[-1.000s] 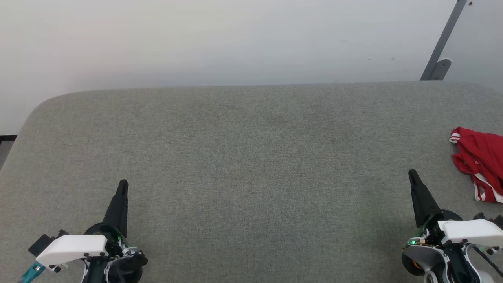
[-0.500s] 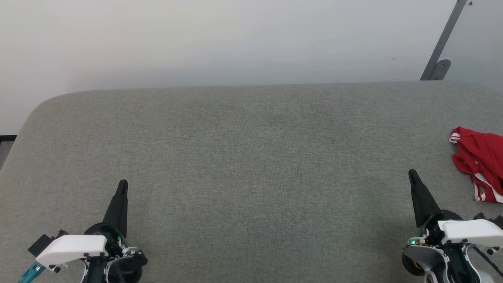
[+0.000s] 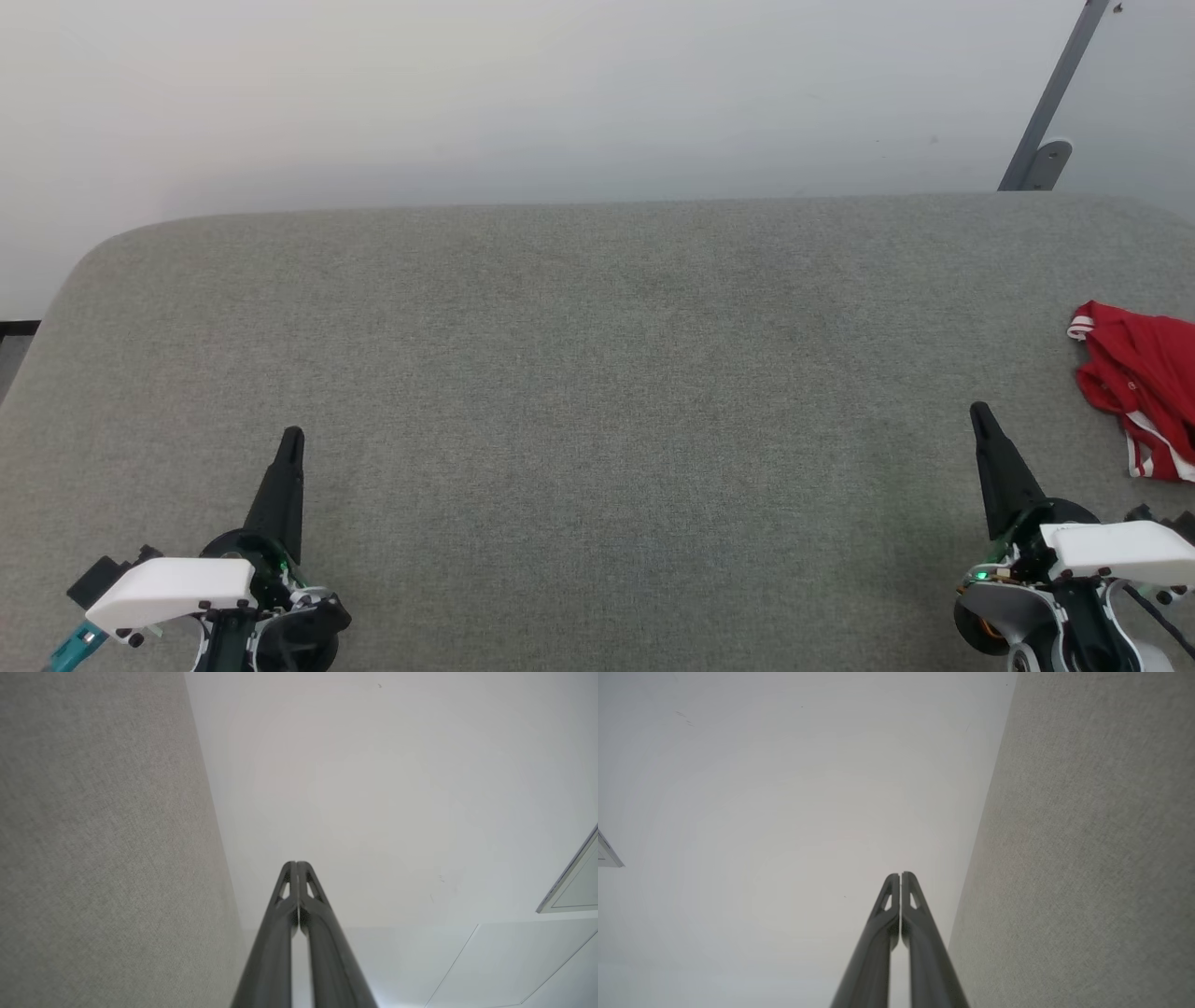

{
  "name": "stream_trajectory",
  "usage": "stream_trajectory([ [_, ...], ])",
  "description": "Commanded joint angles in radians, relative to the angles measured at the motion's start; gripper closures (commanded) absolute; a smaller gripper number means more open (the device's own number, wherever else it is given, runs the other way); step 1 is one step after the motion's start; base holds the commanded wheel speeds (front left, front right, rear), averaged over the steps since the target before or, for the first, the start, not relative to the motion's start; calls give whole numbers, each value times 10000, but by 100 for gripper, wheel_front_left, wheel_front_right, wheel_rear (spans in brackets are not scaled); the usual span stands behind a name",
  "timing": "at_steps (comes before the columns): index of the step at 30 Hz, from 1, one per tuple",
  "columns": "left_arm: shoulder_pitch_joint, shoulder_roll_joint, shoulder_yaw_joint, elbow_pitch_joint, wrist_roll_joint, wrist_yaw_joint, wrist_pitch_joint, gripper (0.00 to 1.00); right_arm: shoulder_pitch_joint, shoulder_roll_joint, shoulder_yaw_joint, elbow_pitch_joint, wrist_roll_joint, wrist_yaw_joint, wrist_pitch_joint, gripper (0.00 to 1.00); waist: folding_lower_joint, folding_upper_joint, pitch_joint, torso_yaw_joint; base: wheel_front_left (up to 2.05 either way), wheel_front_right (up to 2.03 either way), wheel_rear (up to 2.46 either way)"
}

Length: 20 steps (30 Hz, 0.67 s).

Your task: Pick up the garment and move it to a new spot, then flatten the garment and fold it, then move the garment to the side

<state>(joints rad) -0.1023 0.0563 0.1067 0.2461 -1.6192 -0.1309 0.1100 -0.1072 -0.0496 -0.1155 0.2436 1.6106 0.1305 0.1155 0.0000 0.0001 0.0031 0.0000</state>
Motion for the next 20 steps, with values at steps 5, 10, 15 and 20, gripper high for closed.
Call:
stream_trajectory([
  [5, -133, -30, 41, 0, 37, 4, 29, 100, -32, 19, -2, 31, 26, 4, 16, 100, 0, -1, 0, 0, 0, 0, 0],
  [10, -134, -31, 44, 0, 44, 4, 33, 100, -32, 20, -3, 31, 26, 4, 16, 100, 0, -1, 0, 0, 0, 0, 0],
  [15, -135, -33, 48, 0, 50, 4, 39, 100, -32, 20, -3, 32, 28, 4, 15, 100, 0, -1, 0, 0, 0, 0, 0],
  [20, -134, -35, 49, -1, 53, 4, 42, 100, -32, 20, -3, 32, 29, 4, 14, 100, 0, -1, 0, 0, 0, 0, 0],
])
